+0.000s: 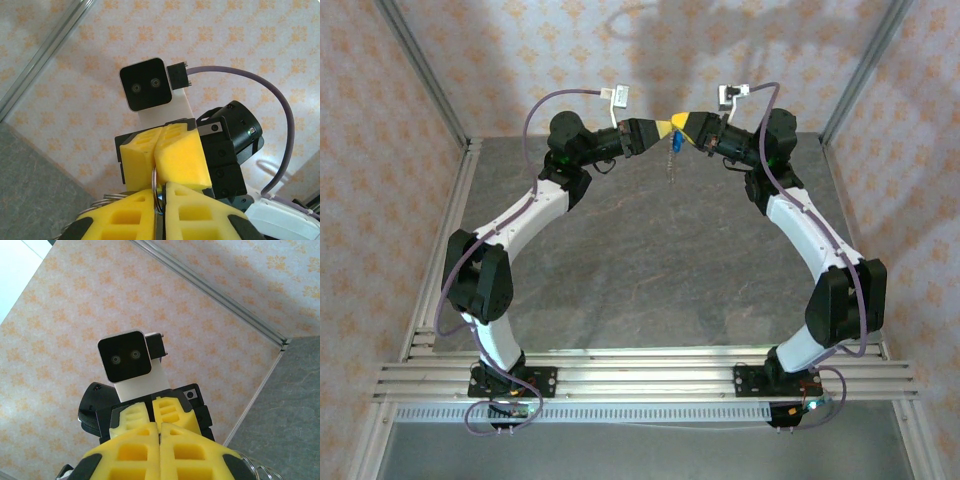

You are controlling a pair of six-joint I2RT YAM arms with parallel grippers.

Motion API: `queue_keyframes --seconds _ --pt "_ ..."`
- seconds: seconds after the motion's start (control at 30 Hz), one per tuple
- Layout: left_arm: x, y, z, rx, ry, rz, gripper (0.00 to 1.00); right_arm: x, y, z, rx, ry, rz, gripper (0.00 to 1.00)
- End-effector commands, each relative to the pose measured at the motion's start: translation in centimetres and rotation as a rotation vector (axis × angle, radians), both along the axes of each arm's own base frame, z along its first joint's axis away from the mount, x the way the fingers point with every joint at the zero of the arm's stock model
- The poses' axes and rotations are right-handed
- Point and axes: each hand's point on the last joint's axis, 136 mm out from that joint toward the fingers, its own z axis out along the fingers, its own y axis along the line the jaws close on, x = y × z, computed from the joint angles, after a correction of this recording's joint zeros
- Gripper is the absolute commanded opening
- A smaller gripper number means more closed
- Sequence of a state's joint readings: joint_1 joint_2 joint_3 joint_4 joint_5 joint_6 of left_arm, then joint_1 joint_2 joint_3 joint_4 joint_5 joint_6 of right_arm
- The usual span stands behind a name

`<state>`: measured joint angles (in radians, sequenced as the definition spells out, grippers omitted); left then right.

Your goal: Put the keys on the keyring

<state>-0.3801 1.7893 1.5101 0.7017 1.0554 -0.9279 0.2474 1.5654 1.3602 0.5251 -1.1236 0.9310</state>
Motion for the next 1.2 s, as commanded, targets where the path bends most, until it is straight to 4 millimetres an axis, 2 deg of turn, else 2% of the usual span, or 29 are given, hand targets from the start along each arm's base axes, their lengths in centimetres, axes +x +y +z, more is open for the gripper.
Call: queue_keyframes --seconds 0.0,0.1,0.27,0.47,0.73,0.97,1.17 --pt "-1.1 -0.6 2.8 -0.044 -0.091 -0.017 0.08 -1.1 -0.2 1.0 -0.004 -0.065 0.013 0.0" --pt "-1.3 -0.8 2.9 -0.046 -0.093 -0.022 0.0 -1.2 -0.3 0.9 -0.008 -0.061 0.011 0.0" --pt "-1.2 -0.7 2.9 -0.055 -0.087 -0.005 0.0 -0.7 -0.4 0.2 -0.024 -0.029 -0.014 0.0" --pt "-0.5 -0.3 2.5 -0.063 -0.066 0.052 0.0 -0.4 -0.8 0.7 -0.018 -0.031 -0.04 0.0" --pt "0.4 -0.1 1.8 -0.077 -0.038 0.081 0.0 -0.3 -1.9 1.4 -0.012 -0.037 -0.076 0.11" --pt "0.6 -0.1 1.9 -0.081 -0.035 0.087 0.0 0.0 -2.8 1.1 -0.012 -0.029 -0.102 0.19" --pt "0.6 -0.2 1.8 -0.08 -0.034 0.082 0.0 -0.1 -2.9 1.1 -0.008 -0.03 -0.101 0.18"
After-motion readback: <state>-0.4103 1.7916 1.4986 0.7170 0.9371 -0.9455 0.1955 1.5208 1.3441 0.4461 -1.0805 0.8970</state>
